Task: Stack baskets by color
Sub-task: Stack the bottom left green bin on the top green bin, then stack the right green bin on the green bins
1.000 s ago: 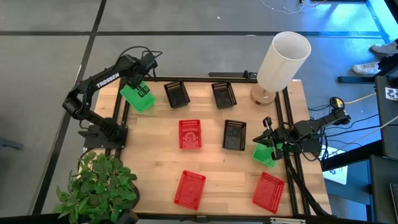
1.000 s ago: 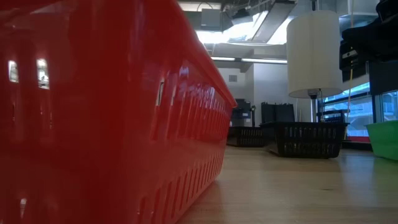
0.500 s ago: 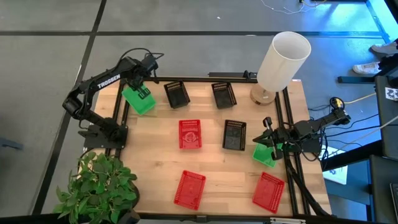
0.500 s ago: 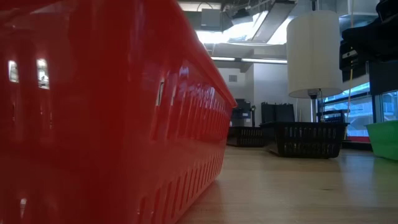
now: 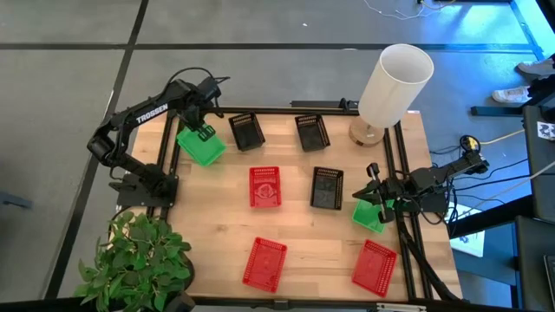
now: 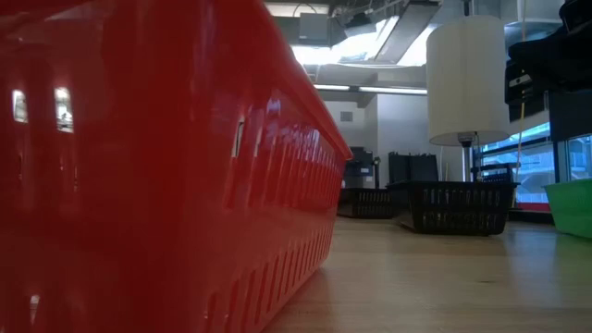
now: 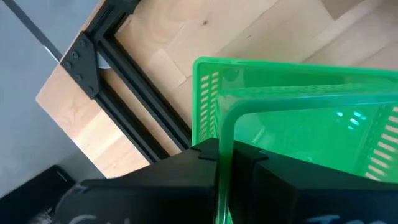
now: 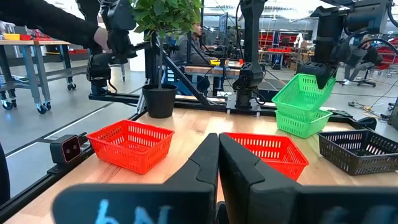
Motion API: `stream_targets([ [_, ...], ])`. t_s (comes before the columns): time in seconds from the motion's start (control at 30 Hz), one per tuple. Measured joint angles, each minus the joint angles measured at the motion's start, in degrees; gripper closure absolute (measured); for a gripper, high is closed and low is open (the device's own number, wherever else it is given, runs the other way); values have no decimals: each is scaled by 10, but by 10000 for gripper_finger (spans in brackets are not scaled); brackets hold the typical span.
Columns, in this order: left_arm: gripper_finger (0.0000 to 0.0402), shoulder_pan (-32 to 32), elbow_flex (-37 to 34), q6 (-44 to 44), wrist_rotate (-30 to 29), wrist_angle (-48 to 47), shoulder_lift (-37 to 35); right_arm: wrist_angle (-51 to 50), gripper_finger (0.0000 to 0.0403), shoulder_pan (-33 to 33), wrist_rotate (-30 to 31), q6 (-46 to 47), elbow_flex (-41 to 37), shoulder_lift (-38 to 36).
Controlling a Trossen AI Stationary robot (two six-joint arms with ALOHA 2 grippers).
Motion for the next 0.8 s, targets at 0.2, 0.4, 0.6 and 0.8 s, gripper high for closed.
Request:
stream_targets([
  [0.2, 385, 0, 0, -1, 0, 0, 0, 0, 389, 0, 0, 0, 0, 0],
  [0.4, 346, 0, 0, -1, 0, -4, 18, 0, 389, 0, 0, 0, 0, 0],
  [0.6, 322, 0, -1, 11, -3, -3, 37, 0, 389, 0, 0, 0, 0, 0],
  [0.8, 320, -10, 14, -4, -41, -4, 29, 0, 389, 0, 0, 0, 0, 0],
])
